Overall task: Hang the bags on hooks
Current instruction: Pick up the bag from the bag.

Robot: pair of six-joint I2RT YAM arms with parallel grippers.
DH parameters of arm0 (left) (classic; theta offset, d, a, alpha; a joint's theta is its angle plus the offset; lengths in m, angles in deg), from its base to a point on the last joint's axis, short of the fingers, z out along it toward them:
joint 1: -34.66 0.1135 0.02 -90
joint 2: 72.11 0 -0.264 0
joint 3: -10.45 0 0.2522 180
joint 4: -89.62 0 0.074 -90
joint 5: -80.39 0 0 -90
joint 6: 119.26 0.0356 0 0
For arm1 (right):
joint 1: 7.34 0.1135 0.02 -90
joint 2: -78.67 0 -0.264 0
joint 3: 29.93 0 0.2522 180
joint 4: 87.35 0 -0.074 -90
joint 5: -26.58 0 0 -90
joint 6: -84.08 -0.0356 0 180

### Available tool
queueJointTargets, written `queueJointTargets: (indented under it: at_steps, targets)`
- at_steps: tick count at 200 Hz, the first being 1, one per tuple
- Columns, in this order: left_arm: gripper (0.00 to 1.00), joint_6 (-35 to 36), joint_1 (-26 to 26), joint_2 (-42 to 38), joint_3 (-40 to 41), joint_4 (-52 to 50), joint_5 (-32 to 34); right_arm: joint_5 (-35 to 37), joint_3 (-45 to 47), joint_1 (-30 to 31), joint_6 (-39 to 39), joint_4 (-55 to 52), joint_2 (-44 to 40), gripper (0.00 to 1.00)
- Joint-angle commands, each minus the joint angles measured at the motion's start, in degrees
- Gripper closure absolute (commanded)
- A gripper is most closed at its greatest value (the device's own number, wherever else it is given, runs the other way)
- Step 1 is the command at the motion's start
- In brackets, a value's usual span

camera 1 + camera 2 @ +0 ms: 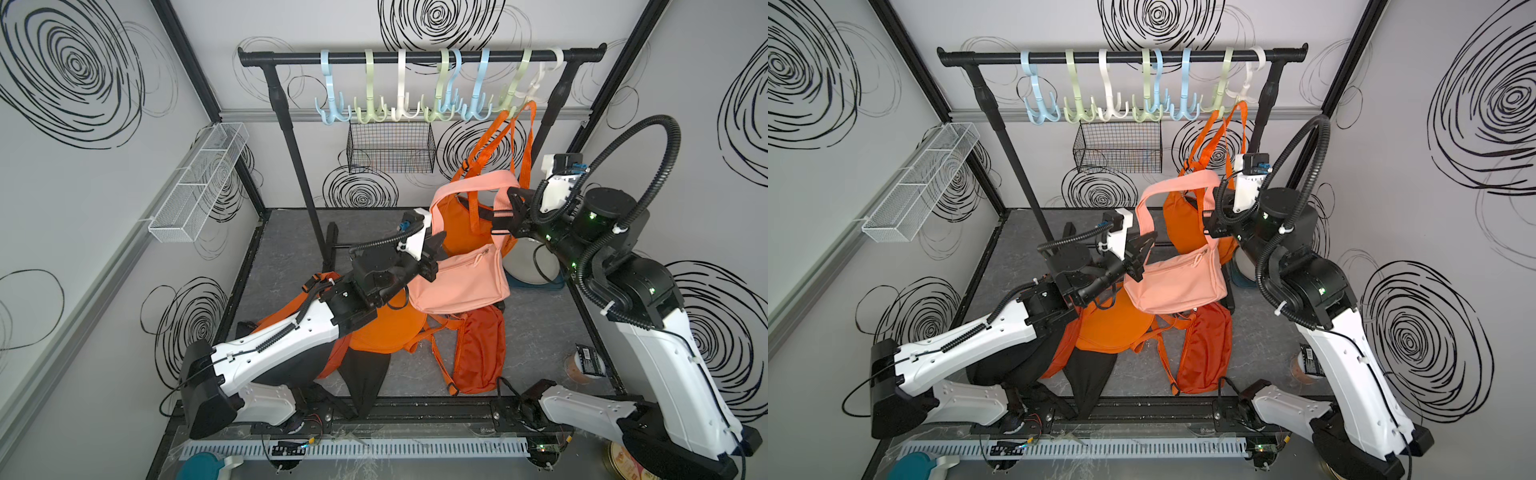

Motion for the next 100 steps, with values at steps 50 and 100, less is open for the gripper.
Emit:
queueJointTargets:
  at_steps: [50, 100]
  targets:
    - [1.0, -1.47, 4.05, 18.55, -37.1, -20.5, -7.2, -11.35, -23.62, -3.58, 0.87, 2.87, 15.32, 1.0]
    - [1.0, -1.67, 5.31, 30.67, -56.74, -28.34, -11.23, -18.15, -36.35, -10.34, -1.37, 1.89, 23.91, 1.0]
